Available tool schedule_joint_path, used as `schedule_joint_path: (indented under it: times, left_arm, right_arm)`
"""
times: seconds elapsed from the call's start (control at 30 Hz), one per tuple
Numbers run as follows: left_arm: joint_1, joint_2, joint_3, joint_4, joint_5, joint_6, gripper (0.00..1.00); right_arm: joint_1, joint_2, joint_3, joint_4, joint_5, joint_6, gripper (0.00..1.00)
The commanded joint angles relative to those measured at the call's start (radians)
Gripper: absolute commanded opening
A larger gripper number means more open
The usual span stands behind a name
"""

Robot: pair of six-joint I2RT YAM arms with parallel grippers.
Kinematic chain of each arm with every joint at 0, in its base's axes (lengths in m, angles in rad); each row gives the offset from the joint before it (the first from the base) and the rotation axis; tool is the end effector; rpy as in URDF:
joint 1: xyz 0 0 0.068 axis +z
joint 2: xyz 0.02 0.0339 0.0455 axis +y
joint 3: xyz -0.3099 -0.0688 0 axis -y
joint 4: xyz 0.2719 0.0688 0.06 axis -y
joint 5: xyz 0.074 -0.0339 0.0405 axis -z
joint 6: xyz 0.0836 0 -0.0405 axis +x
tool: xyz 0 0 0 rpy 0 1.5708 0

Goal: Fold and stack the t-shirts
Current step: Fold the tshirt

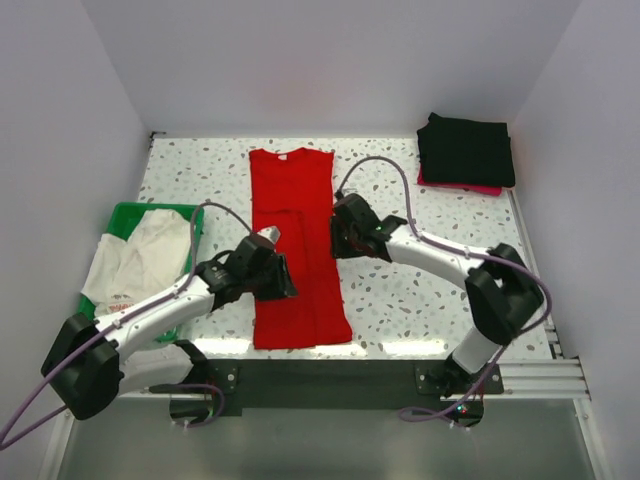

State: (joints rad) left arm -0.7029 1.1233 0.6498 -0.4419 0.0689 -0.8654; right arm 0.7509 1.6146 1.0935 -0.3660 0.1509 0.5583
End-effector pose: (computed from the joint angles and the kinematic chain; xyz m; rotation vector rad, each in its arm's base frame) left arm 0.1879 -0.1668 0.1975 -0.1833 2.6322 -0.6978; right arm 0.2997 0.2625 0.2183 -0.1723 2.4783 0.3891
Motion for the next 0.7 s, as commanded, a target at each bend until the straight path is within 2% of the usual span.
schedule_joint_path:
  times: [0.0,0.2,0.53,0.67]
  left_arm:
    - [-0.027,0.062,0.03,0.156,0.078,0.069,0.43]
    - [-0.133,0.184,0.034,0.245,0.086,0.105,0.43]
    - [-0.276,0.279,0.092,0.292,0.016,0.131,0.4]
    - [-0.317,0.319,0.128,0.249,-0.066,0.147,0.38]
  right_arm:
    - [-0.039,0.134,0.13,0.058,-0.073,-0.05,0.4]
    - [-0.079,0.307,0.262,0.027,-0.017,-0.063,0.4]
    - [-0.111,0.404,0.299,0.039,-0.028,-0.066,0.39]
    - [-0.114,0.409,0.293,0.052,-0.04,-0.063,0.3]
